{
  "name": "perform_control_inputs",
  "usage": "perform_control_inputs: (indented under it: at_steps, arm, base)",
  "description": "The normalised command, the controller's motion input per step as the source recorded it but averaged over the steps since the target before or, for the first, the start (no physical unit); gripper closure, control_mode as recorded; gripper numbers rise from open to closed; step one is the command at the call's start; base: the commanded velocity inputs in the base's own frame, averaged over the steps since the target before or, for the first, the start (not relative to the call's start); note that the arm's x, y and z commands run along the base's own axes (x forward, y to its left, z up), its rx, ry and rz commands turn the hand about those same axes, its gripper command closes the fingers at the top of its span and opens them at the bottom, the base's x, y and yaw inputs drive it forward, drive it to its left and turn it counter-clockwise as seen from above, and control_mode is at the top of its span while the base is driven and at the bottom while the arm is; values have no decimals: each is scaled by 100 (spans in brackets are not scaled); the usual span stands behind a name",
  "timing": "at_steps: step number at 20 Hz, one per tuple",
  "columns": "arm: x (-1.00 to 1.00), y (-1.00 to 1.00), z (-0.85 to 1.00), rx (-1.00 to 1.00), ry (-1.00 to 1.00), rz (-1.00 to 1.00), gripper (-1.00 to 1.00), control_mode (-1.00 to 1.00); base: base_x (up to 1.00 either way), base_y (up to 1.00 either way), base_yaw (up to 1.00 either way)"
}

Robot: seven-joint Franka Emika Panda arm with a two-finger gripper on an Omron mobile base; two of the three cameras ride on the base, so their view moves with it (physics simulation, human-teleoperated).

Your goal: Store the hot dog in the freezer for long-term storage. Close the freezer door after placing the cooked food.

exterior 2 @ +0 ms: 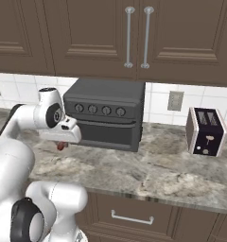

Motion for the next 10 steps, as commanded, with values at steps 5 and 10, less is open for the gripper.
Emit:
perform_control_inputs:
  at_steps: [5, 10]
  arm:
    - [-4, -49, 10, 0, 4, 44, 100, -100]
    - [0, -47, 0, 2, 17, 37, 100, -100]
  base:
    - [0, 0, 0]
    - [0, 0, 0]
